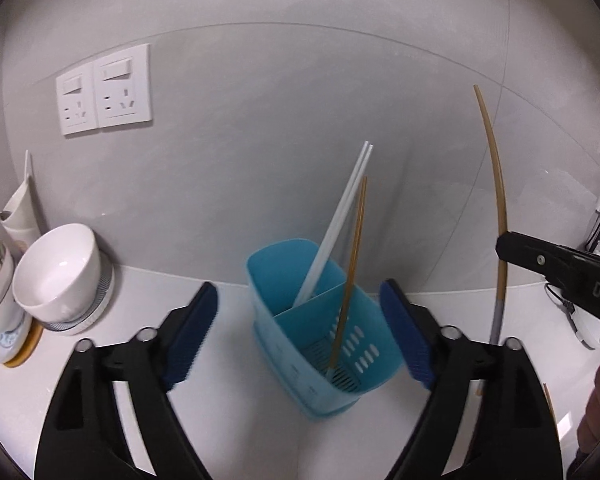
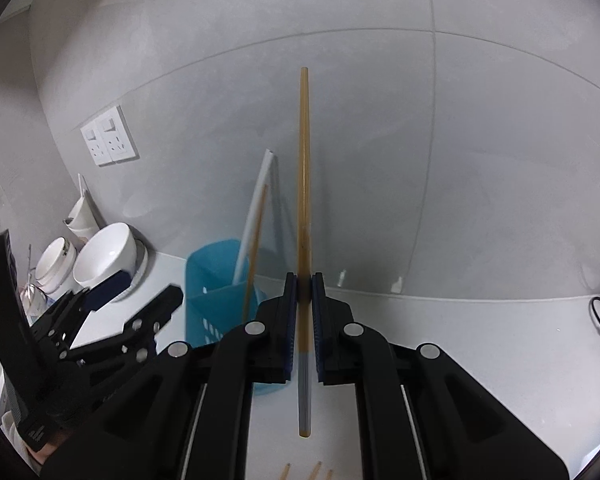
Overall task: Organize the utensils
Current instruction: 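Lower the right tool's chopstick into the blue holder and open the right tool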
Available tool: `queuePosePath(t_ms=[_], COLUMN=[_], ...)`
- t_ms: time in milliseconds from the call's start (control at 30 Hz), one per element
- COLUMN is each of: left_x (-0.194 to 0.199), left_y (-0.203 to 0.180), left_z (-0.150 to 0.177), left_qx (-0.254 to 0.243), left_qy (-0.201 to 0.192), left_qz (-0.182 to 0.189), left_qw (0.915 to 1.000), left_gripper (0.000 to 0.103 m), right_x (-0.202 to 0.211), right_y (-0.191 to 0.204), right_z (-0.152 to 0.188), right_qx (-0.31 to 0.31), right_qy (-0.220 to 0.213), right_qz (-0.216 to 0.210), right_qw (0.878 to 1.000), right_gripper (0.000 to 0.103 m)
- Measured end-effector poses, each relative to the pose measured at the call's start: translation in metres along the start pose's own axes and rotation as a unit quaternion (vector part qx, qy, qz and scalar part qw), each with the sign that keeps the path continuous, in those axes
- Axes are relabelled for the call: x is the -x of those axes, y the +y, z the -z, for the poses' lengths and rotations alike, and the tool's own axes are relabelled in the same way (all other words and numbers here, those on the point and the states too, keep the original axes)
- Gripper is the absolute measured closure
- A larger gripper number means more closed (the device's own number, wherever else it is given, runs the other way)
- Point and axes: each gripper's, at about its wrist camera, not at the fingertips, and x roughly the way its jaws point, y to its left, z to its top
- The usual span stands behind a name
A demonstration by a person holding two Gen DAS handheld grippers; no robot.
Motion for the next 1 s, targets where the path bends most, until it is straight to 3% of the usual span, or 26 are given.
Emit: queuePosePath(t_ms=[100, 467, 700, 1000], left_x=[0.009, 0.014, 0.014, 0.008], left_y=[0.007, 0.038, 0.055, 0.065], left_z=[0.005, 0.01, 0.018, 0.024], left_qx=[-0.004, 0.023, 0.032, 0.032], left_qy=[0.007, 0.068, 0.061, 0.062], left_qz=[-0.013, -0.003, -0.012, -0.025], left_qw=[0.9999, 0.9974, 0.9975, 0.9973], left_gripper=[0.006, 0.006, 0.006, 0.006], right_x=[-0.003, -0.024, -0.045, -0.075], right_y=[0.01, 0.041, 0.056, 0.057], right_z=[-0.004, -0.022, -0.014, 0.01], right_qx=[0.003, -0.021, -0.01, -0.009], right_qy=[-0.006, -0.049, -0.079, -0.062], right_qz=[-0.01, -0.051, -0.031, -0.002], right_qw=[1.0, 0.997, 0.996, 0.998], right_gripper=[0.096, 0.096, 0.096, 0.096])
